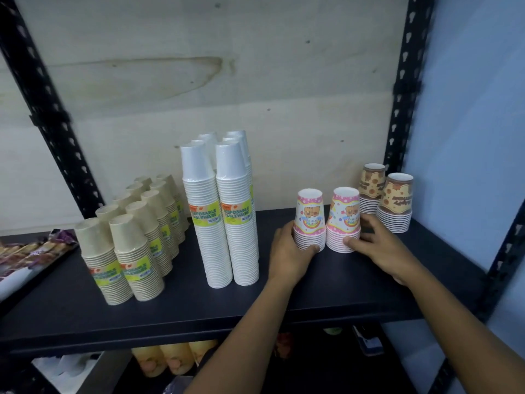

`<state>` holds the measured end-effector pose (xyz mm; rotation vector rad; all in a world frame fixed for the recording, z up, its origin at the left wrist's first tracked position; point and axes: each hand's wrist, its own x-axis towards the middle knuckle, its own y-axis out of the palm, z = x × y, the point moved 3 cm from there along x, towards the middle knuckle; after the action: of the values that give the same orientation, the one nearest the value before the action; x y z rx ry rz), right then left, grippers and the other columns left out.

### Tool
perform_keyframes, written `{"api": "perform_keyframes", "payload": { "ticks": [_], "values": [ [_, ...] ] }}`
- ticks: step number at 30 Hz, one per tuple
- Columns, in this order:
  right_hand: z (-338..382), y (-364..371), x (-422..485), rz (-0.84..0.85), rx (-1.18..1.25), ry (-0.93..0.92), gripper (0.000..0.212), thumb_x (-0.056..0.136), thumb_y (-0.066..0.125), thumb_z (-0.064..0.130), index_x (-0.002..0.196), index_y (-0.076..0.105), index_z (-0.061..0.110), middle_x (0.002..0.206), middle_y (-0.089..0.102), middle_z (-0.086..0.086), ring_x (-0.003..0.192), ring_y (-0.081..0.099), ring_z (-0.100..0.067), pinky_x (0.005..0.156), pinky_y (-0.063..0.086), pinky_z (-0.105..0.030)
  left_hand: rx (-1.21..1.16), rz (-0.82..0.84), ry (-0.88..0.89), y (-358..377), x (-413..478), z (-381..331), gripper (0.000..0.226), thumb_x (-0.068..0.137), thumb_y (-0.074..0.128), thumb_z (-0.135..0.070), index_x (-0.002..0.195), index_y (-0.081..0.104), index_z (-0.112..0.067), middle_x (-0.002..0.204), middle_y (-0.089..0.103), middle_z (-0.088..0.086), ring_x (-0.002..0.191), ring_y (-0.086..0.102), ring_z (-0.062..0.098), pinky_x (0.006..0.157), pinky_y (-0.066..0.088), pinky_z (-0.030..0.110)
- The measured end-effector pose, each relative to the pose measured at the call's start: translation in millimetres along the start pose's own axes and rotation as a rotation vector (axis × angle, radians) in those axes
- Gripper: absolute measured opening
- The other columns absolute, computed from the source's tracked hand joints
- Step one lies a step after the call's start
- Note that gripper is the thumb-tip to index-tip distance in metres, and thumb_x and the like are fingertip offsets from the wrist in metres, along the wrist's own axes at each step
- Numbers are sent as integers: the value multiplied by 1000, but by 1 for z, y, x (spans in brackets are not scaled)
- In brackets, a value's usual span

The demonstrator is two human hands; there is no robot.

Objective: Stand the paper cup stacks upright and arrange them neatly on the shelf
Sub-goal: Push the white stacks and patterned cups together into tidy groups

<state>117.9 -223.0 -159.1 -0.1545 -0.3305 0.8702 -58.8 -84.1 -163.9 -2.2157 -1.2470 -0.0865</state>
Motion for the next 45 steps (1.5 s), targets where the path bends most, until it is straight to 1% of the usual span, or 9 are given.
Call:
{"api": "perform_keyframes", "payload": {
  "ticks": [12, 16, 18, 20, 23, 29, 33, 39, 45],
  "values": [
    [-1, -1, 0, -5, -39, 11, 75, 84, 82, 21, 147, 43, 26, 137, 59, 10, 119, 61, -7, 99, 49, -32, -16, 15, -15, 3, 2, 4, 73, 71, 83, -36, 138, 54, -32, 130, 60, -5, 121, 58, 14, 102, 51, 41],
    [3, -1, -3, -15, -26, 4, 78, 83, 83, 20, 147, 40, 32, 135, 58, 14, 116, 60, -1, 90, 49, -22, -35, 20, -43, 4, 3, 8, 96, 60, 78, -54, 147, 45, -30, 135, 58, -3, 124, 59, 15, 104, 52, 44],
    [7, -2, -4, -35, -3, -12, 84, 82, 84, 22, 149, 35, 36, 132, 56, 19, 116, 56, 5, 88, 47, -20, -49, 14, -69, 3, 4, 8, 107, 65, 83, -49, 156, 34, -23, 144, 51, 3, 131, 55, 19, 108, 49, 45],
    [14, -2, -7, -79, 9, -17, 81, 82, 83, 29, 149, 37, 34, 132, 56, 16, 120, 53, 6, 94, 46, -24, -77, -7, -71, 0, 3, 5, 104, 74, 86, -38, 159, 29, -20, 149, 44, 6, 135, 51, 21, 111, 47, 45],
    [25, -3, -14, -168, 3, -35, 65, 87, 77, 35, 144, 45, 27, 135, 58, 8, 126, 55, -6, 98, 42, -23, -70, -63, -31, -7, -1, -4, 95, 81, 83, -34, 158, 31, -16, 153, 41, 10, 141, 45, 24, 115, 42, 44],
    [56, -25, -31, -304, -184, -125, 47, 91, 74, 31, 133, 55, 23, 128, 61, 8, 119, 57, -7, 97, 42, -24, -47, -120, 111, -31, 5, -47, 80, 87, 78, -29, 154, 37, -15, 156, 41, 9, 142, 43, 23, 110, 33, 25],
    [81, -55, -34, -403, -281, -218, 37, 90, 75, 19, 123, 60, 24, 124, 65, 8, 112, 61, -6, 87, 43, -5, -28, -130, 233, -42, 20, -97, 71, 91, 74, -29, 153, 40, -18, 151, 44, 7, 138, 45, 19, 103, 29, 17],
    [98, -90, -35, -495, -306, -260, 41, 91, 74, 25, 128, 58, 25, 125, 63, 9, 113, 59, -1, 98, 48, -28, 25, 20, 389, -19, 49, -160, 61, 92, 73, -37, 146, 48, -23, 143, 53, 1, 131, 51, 15, 101, 39, 24],
    [88, -109, -14, -455, -384, -207, 47, 92, 72, 33, 135, 55, 26, 134, 57, 7, 123, 53, -8, 100, 43, -28, 161, 187, 456, 31, 90, -177, 61, 88, 75, -42, 141, 54, -21, 138, 56, 5, 128, 55, 18, 100, 42, 28]
  ]
}}
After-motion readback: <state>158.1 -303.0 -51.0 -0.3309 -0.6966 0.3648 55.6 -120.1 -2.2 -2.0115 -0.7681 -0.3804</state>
